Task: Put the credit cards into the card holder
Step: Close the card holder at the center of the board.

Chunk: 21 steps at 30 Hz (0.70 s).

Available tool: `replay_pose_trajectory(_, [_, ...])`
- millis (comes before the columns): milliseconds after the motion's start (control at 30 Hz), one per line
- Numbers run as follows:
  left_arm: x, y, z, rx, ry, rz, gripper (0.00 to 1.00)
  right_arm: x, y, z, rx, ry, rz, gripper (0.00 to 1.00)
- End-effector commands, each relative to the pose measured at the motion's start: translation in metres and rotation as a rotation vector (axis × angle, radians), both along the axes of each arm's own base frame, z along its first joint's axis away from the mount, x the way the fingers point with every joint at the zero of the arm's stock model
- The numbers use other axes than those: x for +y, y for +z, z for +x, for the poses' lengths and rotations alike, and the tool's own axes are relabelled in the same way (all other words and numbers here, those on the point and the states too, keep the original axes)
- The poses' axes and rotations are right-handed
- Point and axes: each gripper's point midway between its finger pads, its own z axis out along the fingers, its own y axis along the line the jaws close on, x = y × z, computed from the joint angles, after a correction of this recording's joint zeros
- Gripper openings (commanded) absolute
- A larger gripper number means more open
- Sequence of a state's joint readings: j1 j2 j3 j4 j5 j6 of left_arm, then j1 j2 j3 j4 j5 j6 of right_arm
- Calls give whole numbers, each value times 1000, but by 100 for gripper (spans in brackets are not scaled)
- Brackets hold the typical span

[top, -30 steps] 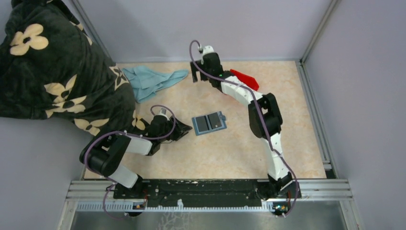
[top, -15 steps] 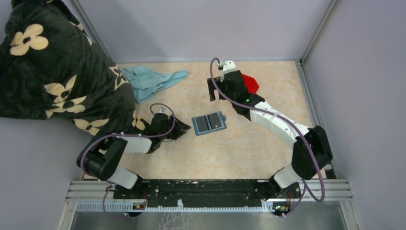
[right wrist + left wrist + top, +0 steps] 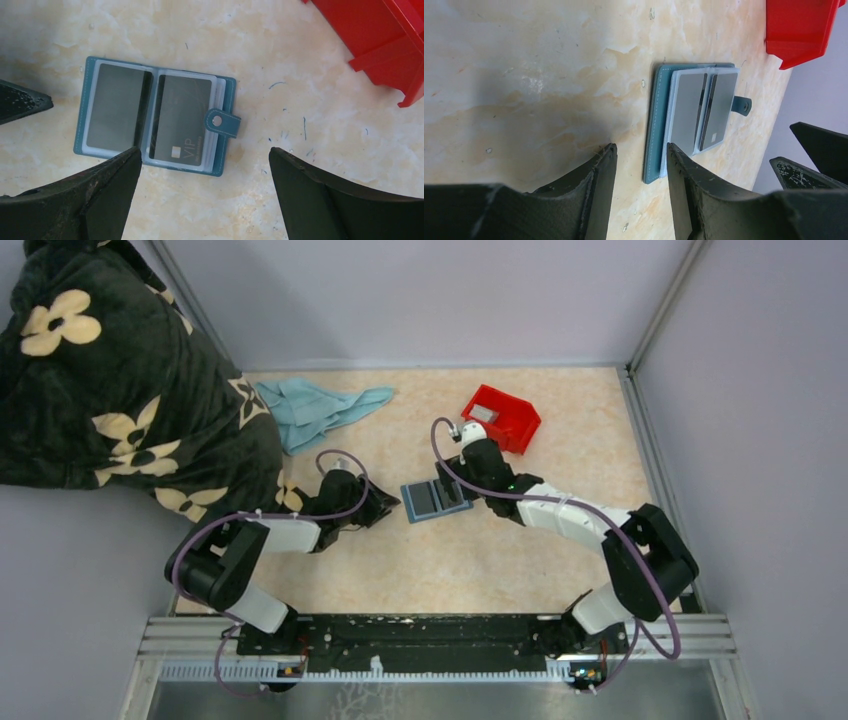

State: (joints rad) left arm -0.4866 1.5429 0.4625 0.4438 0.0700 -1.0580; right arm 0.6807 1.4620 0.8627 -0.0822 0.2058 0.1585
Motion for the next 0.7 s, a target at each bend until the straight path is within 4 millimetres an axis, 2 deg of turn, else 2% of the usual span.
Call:
replay_pose_trajectory(0, [36,-63,-40,216,18,198,50,20,10,12,-64,13,43,99])
replay_pose_trajectory(267, [33,-63,-35,217,11,202,50,14,-21,25,-55,-36,-59,99])
replay_pose_trajectory(400, [33,-64,-34,218,9,208,50,11,-25,33,-79,-65,-83,99])
replay_pose_trajectory(467, [32,-65,-34,222,6,209,50,8,-35,37,-75,-82,-113,99])
replay_pose_trajectory(667, [31,-70,-33,231,3,213,50,5,-38,46,-110,-112,-132,96])
